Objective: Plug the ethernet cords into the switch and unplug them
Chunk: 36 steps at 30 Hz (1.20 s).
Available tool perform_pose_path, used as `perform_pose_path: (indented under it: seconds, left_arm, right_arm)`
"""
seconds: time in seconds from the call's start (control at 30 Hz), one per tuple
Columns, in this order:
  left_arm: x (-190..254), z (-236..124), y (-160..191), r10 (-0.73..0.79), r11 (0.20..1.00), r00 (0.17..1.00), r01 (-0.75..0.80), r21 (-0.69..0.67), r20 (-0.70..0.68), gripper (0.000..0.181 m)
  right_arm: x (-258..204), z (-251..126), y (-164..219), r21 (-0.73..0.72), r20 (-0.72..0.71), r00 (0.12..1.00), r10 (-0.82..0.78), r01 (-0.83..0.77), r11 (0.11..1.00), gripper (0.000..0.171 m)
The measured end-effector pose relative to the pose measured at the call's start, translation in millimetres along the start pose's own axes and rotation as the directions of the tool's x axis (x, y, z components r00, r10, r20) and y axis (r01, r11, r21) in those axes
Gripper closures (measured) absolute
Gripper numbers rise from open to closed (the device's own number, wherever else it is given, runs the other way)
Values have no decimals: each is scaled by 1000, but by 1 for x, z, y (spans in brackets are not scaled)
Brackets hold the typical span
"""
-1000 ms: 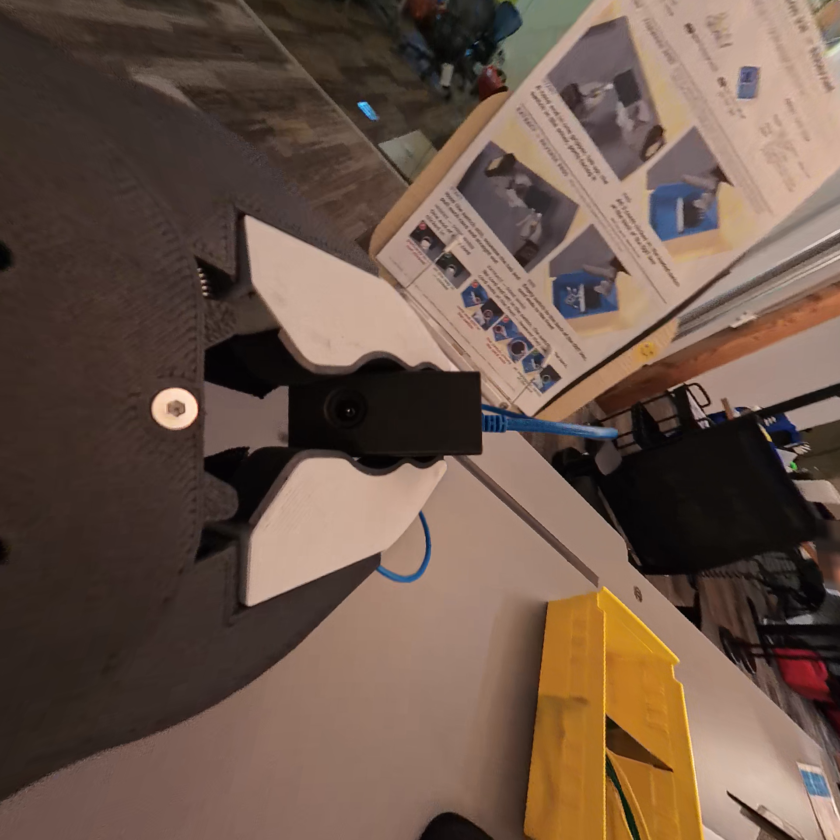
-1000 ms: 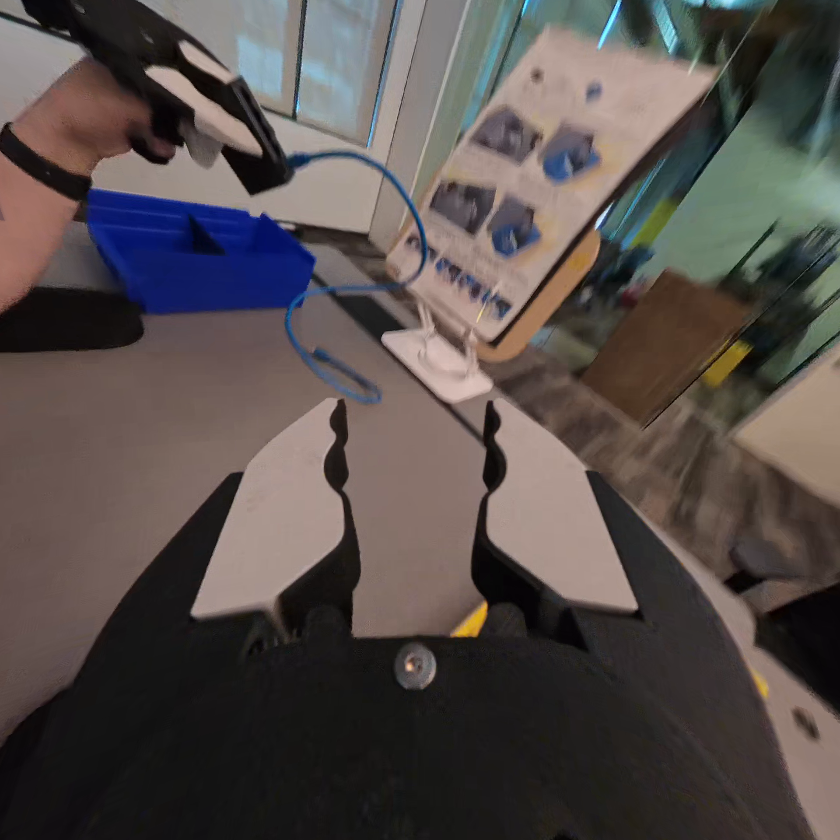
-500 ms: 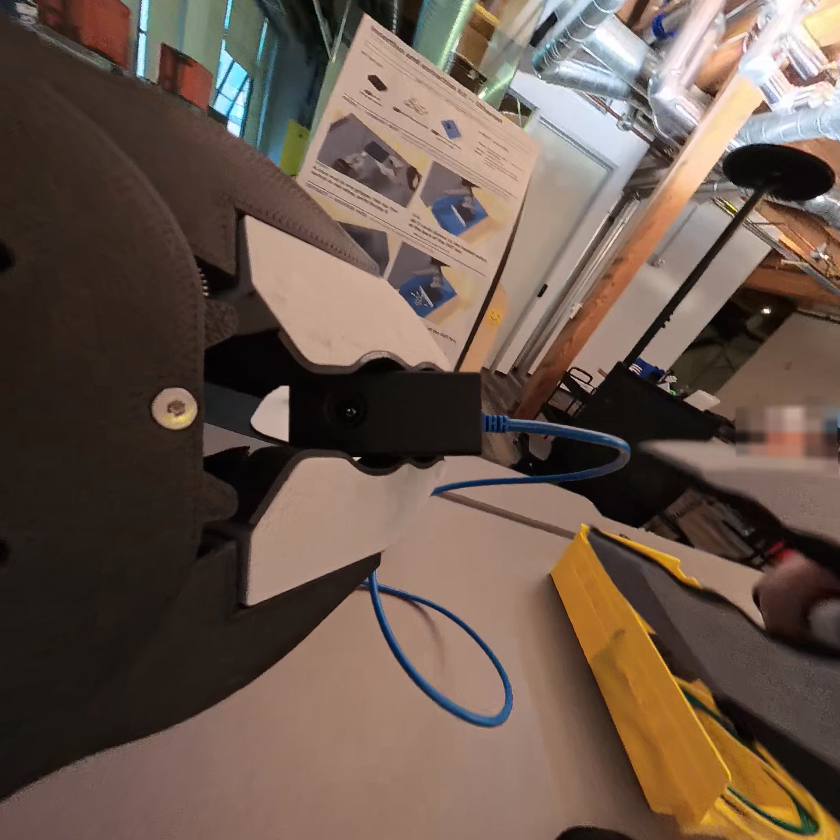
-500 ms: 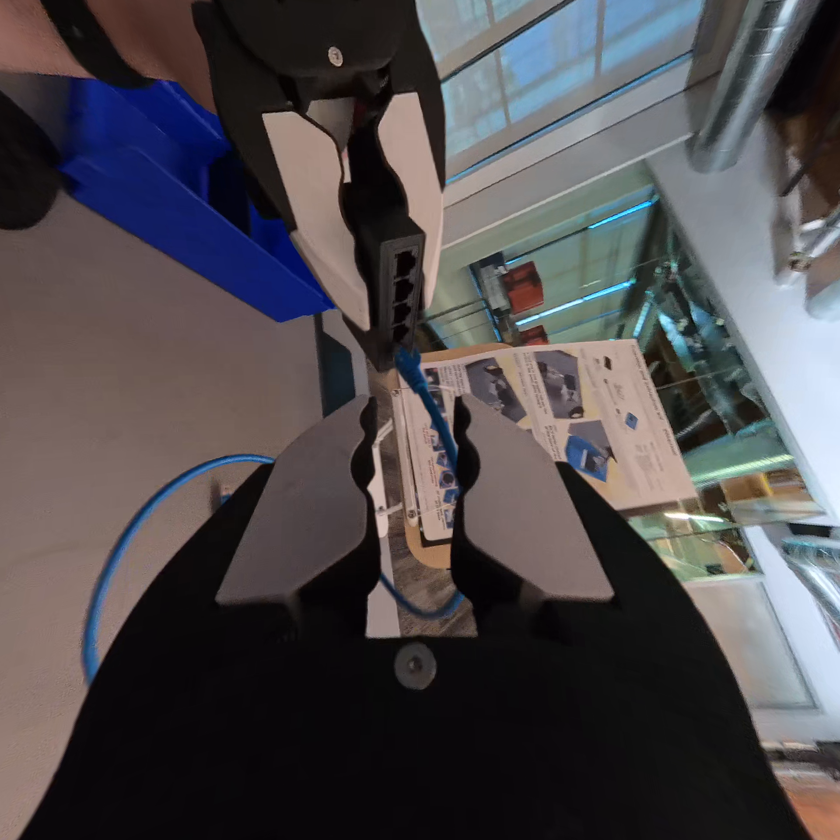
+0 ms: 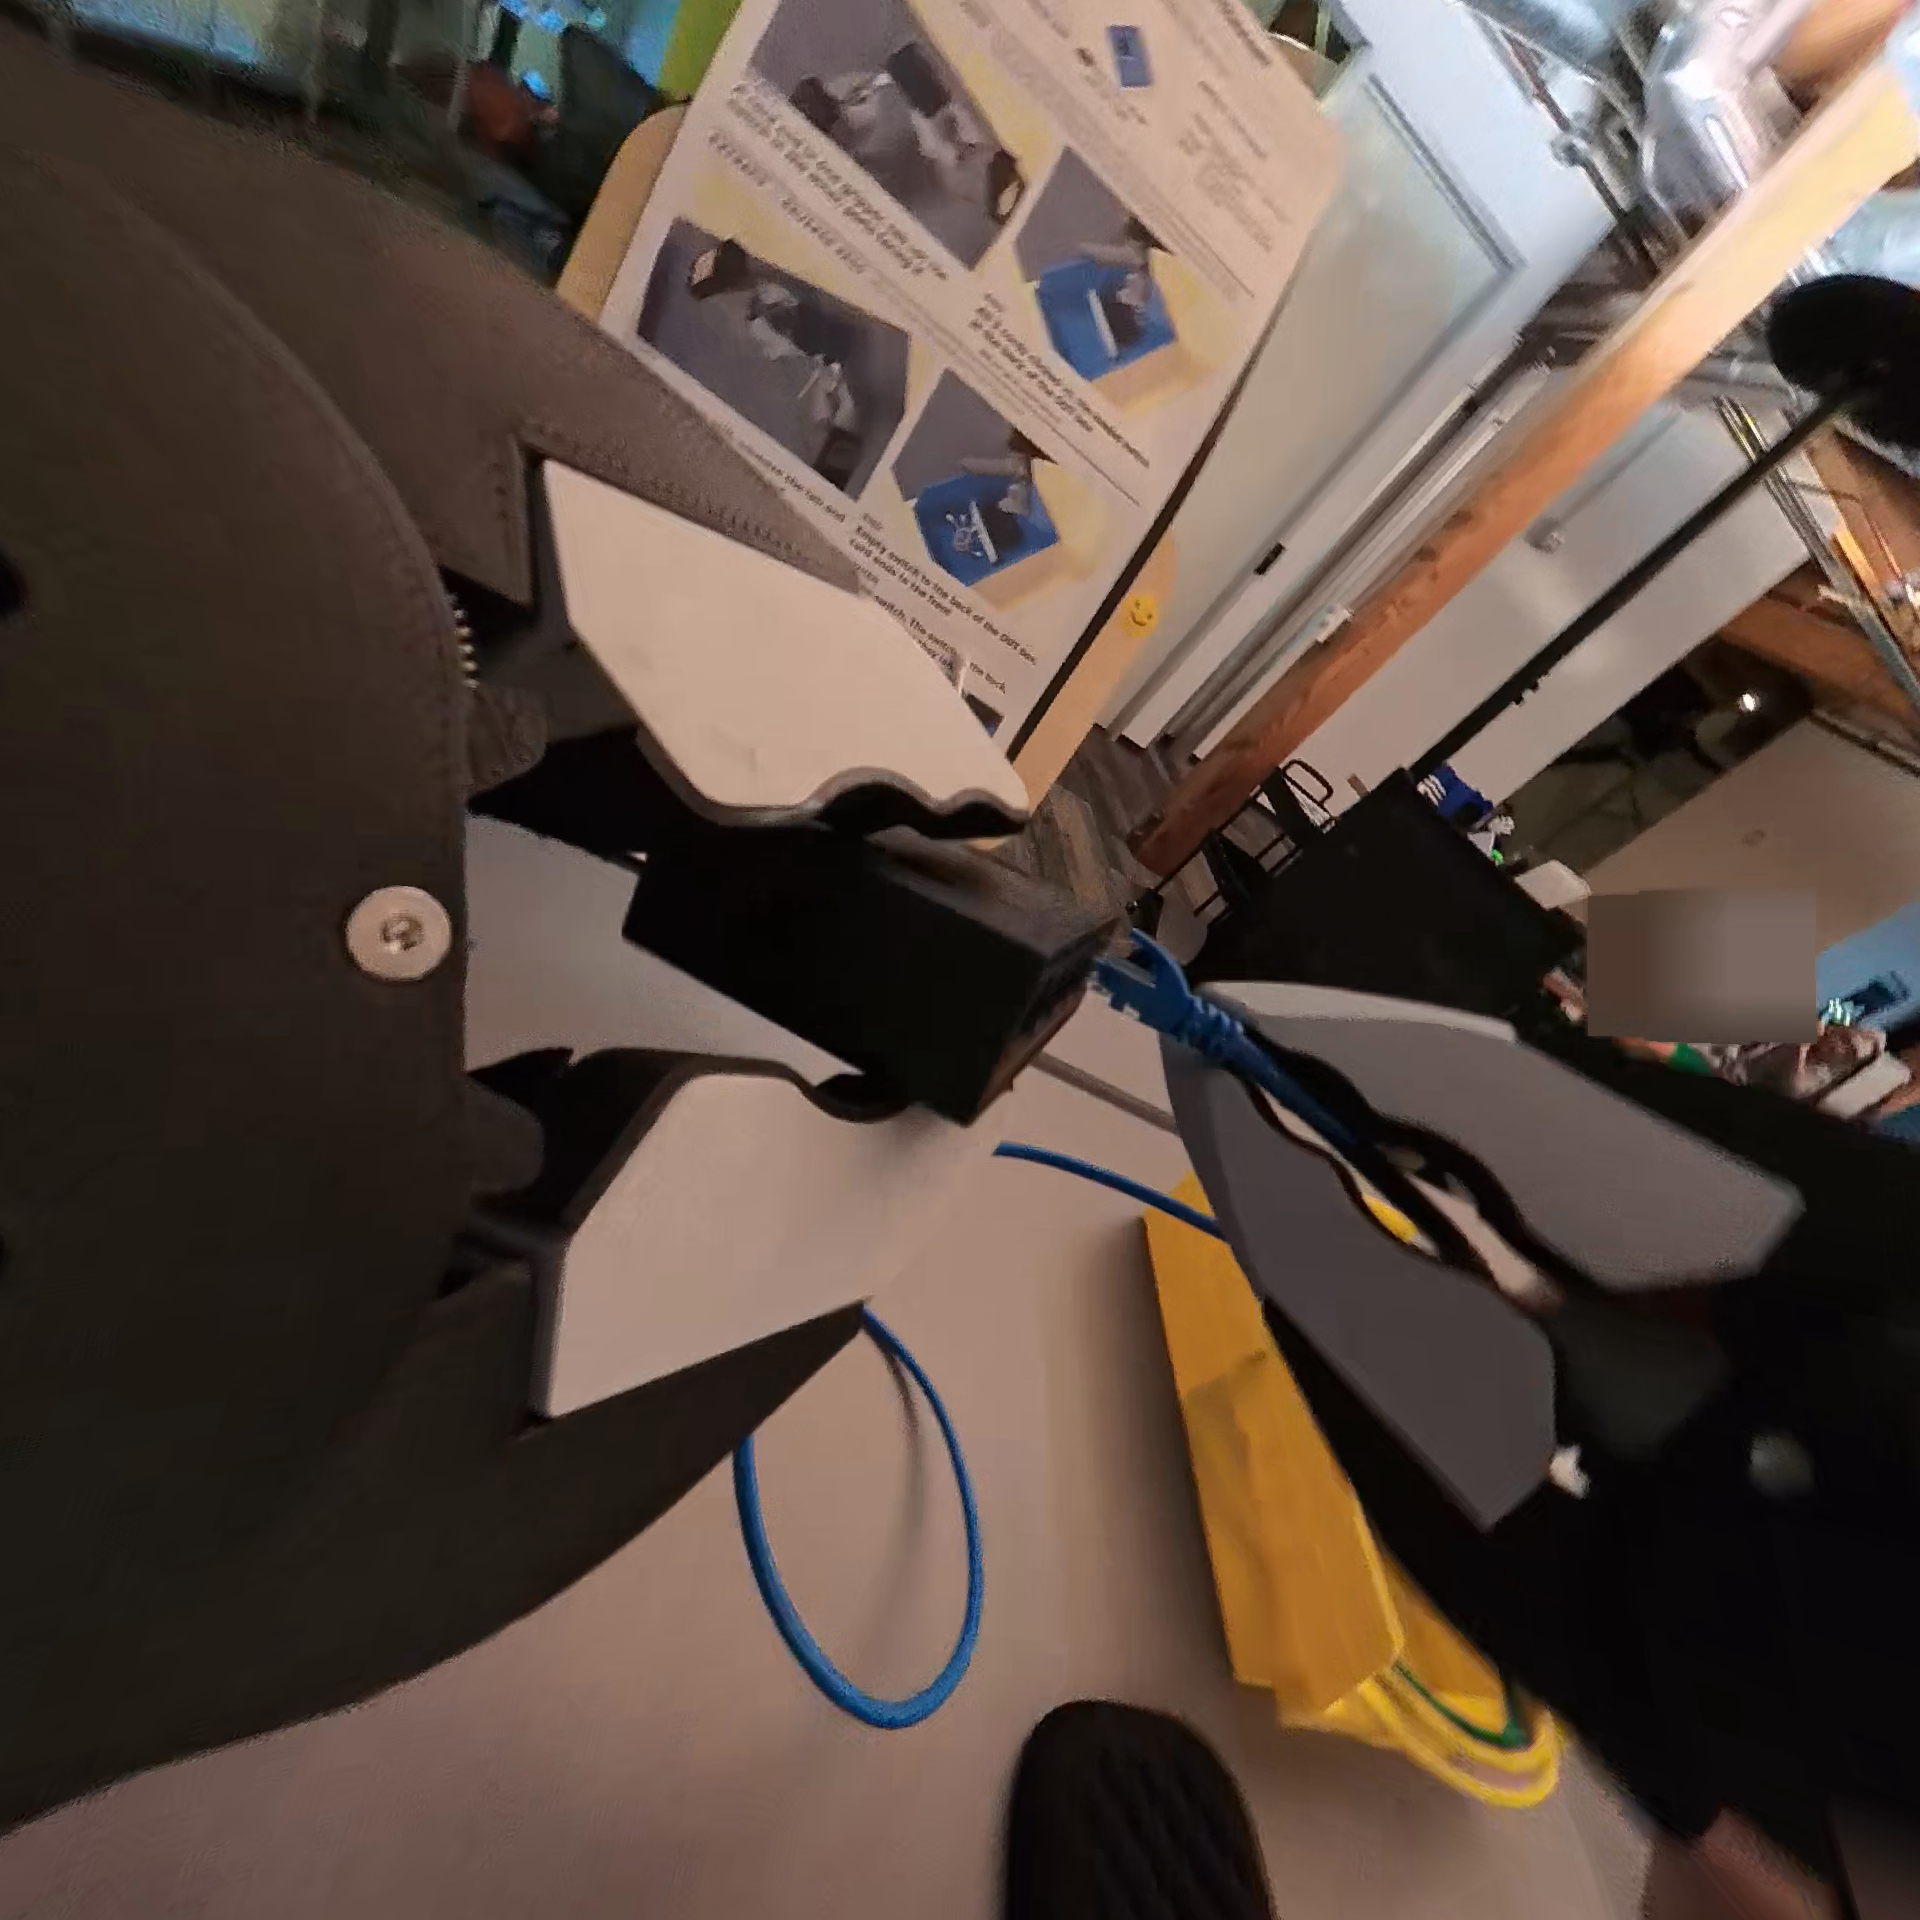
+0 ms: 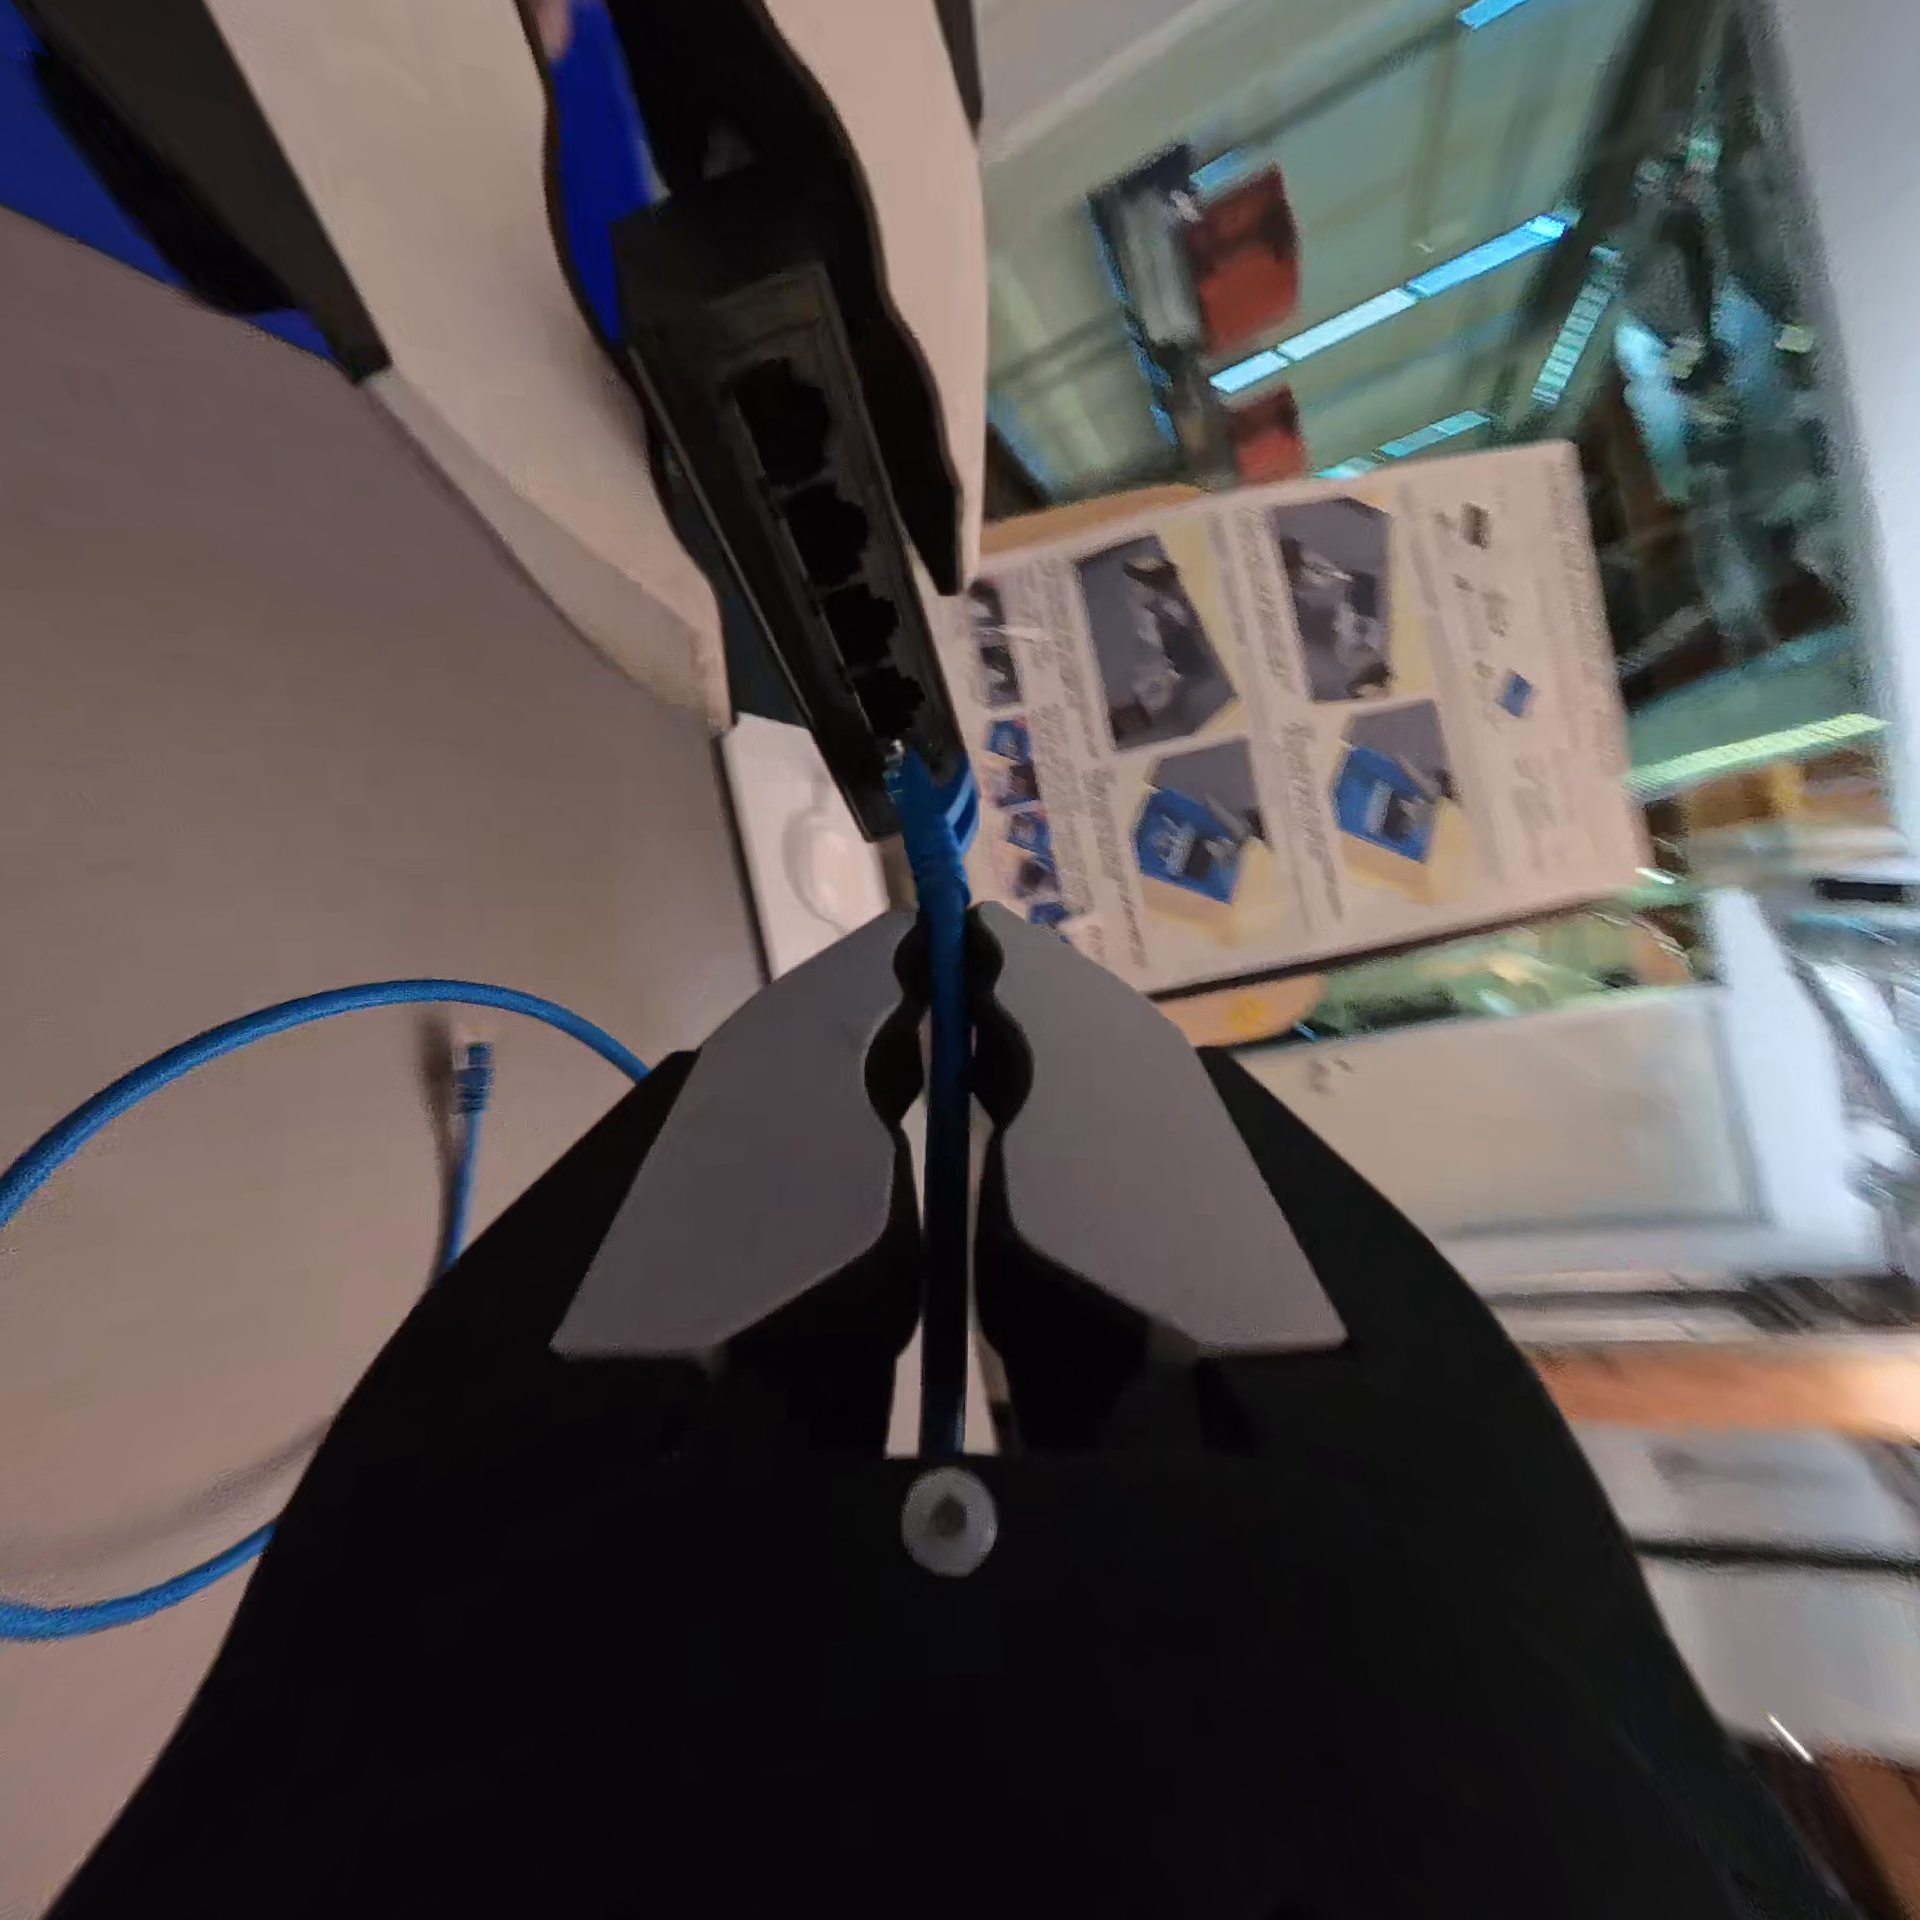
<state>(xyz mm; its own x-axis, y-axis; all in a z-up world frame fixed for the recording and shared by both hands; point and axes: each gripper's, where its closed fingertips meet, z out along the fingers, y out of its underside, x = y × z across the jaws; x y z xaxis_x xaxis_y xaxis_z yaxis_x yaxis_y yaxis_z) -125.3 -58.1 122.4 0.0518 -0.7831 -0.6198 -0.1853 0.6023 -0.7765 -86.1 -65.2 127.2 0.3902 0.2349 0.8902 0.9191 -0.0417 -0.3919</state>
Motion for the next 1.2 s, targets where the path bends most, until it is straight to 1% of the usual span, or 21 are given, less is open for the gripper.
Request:
perform_pose_path:
  seconds: [0.07,0.1,0.13,0.23,0.3,0.33,0.4,0.47,0.53,0.6,0.67,0.73,0.77,0.8,0.87,0.93,1.0,1.03,1.1,1.13,1.2]
  left_arm:
    - [-2,6,2,-117,993,993,117,-1,3,123]
    - [-4,9,4,-193,981,981,193,-3,0,104]
    - [-5,11,4,-264,965,965,264,-1,-12,92]
    - [-15,12,4,-490,870,871,491,38,-22,79]
    - [-22,13,5,-581,810,814,581,77,-32,85]
    - [-25,14,6,-593,800,805,592,96,-23,86]
    - [-29,16,7,-581,807,814,575,136,5,89]
    - [-31,19,10,-551,828,833,541,147,38,97]
    - [-29,20,13,-514,853,857,504,131,48,109]
    - [-25,23,20,-501,864,865,497,77,39,110]
    - [-26,22,17,-502,862,864,498,97,32,110]
    - [-30,20,13,-473,877,880,465,120,51,110]
    - [-32,18,12,-449,890,890,438,127,75,110]
    - [-35,17,11,-414,907,903,399,136,111,110]
    - [-34,14,4,-325,941,933,303,149,158,110]
    - [-33,11,-3,-290,951,940,261,166,180,110]
    - [-30,10,-7,-276,954,945,246,172,177,110]
    - [-29,10,-7,-265,957,947,236,166,181,110]
    - [-30,8,-8,-253,961,950,224,163,184,110]
    - [-29,7,-9,-254,960,951,225,168,178,110]
    - [-28,5,-12,-252,959,954,224,175,160,110]
  right_arm:
    - [7,0,4,-78,-134,990,-35,24,997,166]
    - [11,0,7,-109,-209,976,-54,32,994,167]
    - [12,0,10,-125,-260,964,-65,33,992,167]
    - [12,5,23,-154,-346,938,-10,-46,987,167]
    - [15,5,29,-159,-415,910,2,-75,985,167]
    - [13,6,29,-152,-426,904,20,-93,984,167]
    - [9,7,27,-145,-445,895,28,-102,984,166]
    - [5,9,23,-149,-458,889,9,-87,985,167]
    - [6,8,22,-164,-493,870,-19,-72,984,166]
    - [7,6,21,-161,-515,857,-21,-72,984,166]
    - [6,6,20,-144,-526,851,-6,-82,986,166]
    - [-3,10,22,-114,-474,879,53,-122,986,165]
    - [-5,9,19,-70,-463,881,98,-147,987,164]
    - [-6,6,14,-21,-453,882,126,-152,988,162]
    - [-4,0,10,19,-457,876,156,-166,986,157]
    - [-2,0,10,42,-467,868,168,-168,985,152]
    - [-5,1,8,87,-422,877,229,-212,973,146]
    - [-9,2,5,126,-365,885,290,-262,957,142]
    - [-21,-1,-3,199,-167,884,437,-403,893,140]
    - [-29,-4,-8,229,-32,861,507,-487,843,135]
    - [-29,-15,-8,250,185,746,639,-665,703,128]
